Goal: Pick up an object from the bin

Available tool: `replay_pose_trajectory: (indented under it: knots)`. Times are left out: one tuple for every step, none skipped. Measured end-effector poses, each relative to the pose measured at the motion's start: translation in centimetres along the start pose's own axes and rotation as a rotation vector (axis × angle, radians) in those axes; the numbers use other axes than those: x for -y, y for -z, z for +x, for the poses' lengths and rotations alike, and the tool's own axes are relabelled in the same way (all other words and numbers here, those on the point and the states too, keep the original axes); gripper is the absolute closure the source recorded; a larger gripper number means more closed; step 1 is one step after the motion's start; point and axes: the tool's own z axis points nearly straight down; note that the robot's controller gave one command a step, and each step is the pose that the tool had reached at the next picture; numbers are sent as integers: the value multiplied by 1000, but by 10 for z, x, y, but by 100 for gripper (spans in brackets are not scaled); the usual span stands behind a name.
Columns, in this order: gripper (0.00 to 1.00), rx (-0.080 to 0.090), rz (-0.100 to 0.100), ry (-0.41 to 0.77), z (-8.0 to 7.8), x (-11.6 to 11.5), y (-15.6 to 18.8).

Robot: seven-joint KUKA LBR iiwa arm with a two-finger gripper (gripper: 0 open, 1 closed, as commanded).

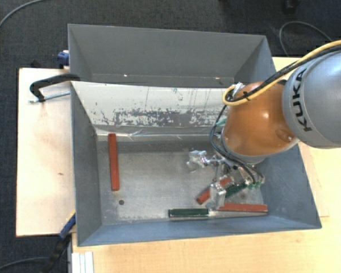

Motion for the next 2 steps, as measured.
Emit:
replay_pose_trajectory:
  knots:
    - [0, 0, 0, 172, -29, 39, -48]
    - [100, 2, 1, 172, -29, 39, -47]
